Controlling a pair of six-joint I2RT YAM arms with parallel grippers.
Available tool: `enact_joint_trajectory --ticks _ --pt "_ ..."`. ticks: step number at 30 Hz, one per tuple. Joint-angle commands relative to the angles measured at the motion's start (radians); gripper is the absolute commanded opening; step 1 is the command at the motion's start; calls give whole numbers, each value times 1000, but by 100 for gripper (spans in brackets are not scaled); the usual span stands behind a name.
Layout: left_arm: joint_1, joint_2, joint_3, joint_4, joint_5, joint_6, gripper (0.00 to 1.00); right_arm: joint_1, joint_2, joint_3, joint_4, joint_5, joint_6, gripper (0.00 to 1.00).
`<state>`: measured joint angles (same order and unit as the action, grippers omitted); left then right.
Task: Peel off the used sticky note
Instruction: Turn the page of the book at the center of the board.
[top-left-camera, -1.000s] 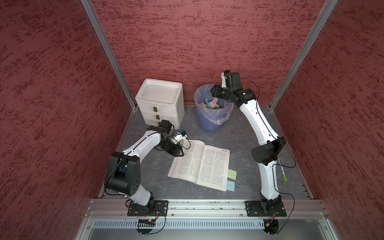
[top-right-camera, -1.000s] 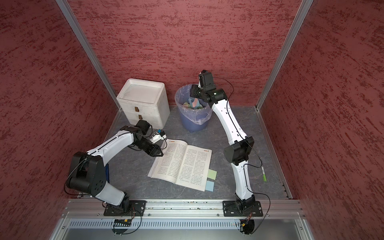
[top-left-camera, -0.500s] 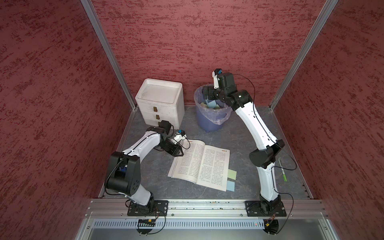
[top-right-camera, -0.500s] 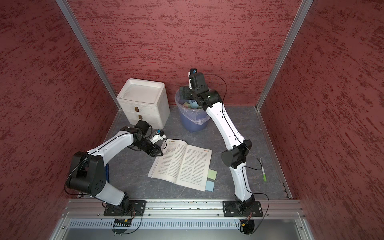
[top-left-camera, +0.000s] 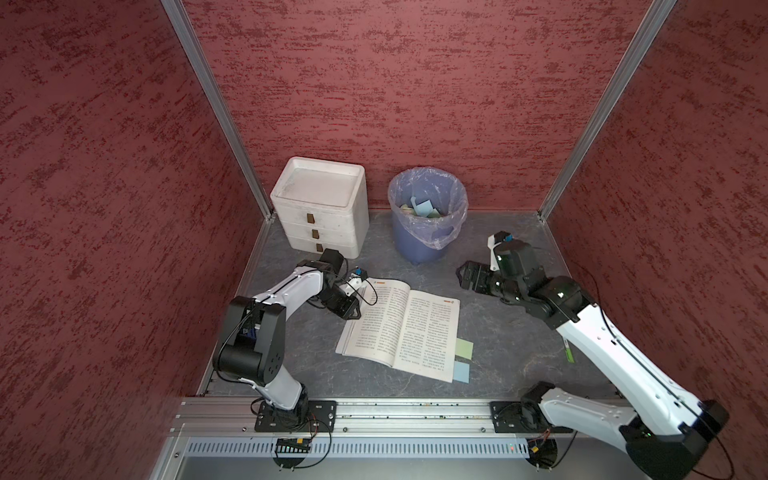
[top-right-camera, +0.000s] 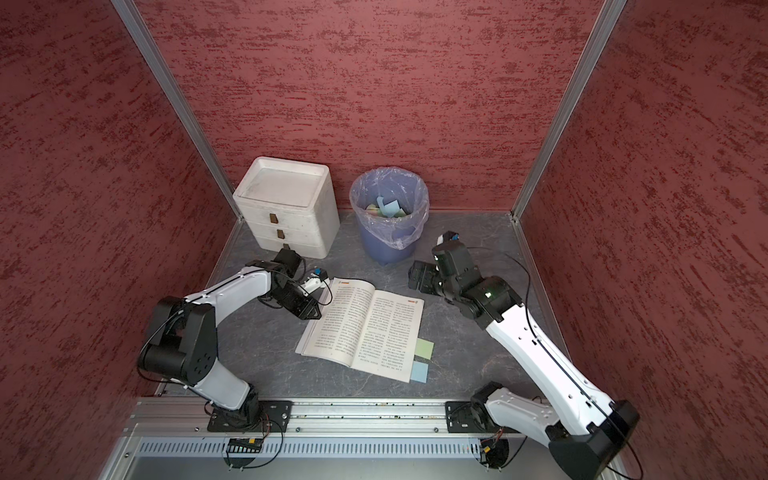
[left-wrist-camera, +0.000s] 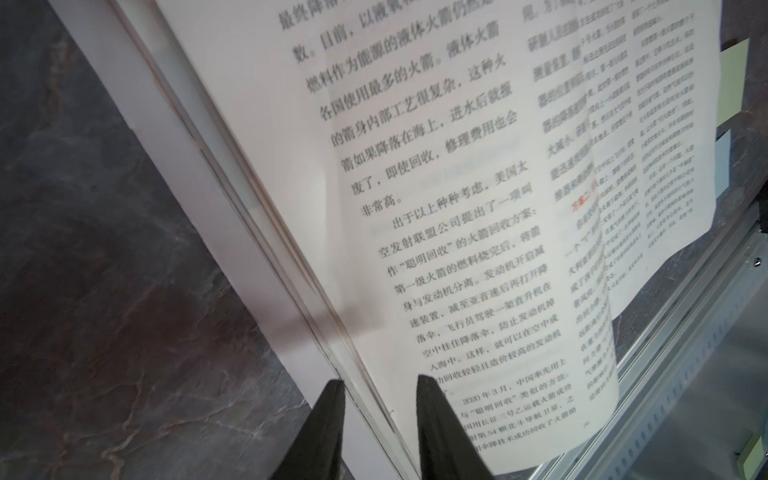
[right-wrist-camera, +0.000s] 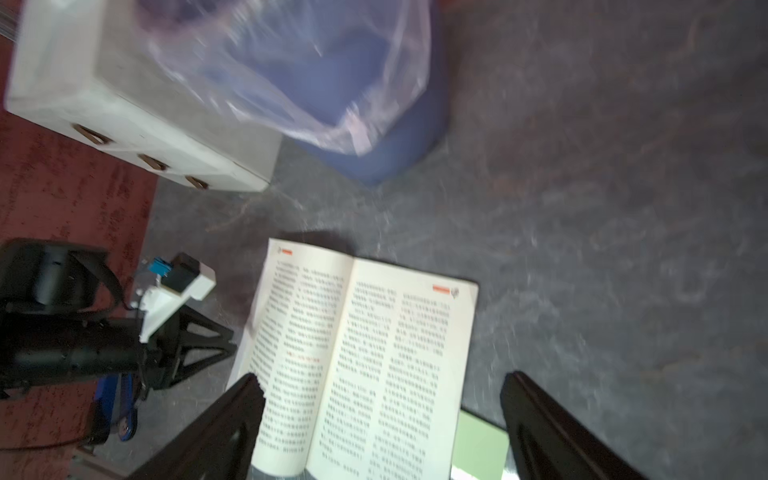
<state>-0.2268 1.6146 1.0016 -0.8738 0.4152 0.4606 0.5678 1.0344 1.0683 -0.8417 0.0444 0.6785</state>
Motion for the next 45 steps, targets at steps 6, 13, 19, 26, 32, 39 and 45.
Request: enact_joint_trajectory --ticks 6,13,19,26,32,39,45 --pt "-46 28 -37 62 -79 -3 29 16 -174 -361 52 -207 272 92" --pt "-81 60 -56 83 -117 -8 26 22 -153 -520 243 -305 342 90" --pt "-88 69 -60 90 -125 -7 26 36 -74 -555 347 -339 344 88" --pt "-91 74 -53 88 -122 -7 25 36 -1 -595 450 -361 360 87" --pt "-98 78 -46 85 -121 -8 24 36 57 -604 519 -376 362 86" --pt "-103 80 -51 90 -124 -9 23 44 130 -602 566 -379 356 85" --pt "-104 80 -51 90 -120 -11 23 49 140 -612 595 -382 363 85"
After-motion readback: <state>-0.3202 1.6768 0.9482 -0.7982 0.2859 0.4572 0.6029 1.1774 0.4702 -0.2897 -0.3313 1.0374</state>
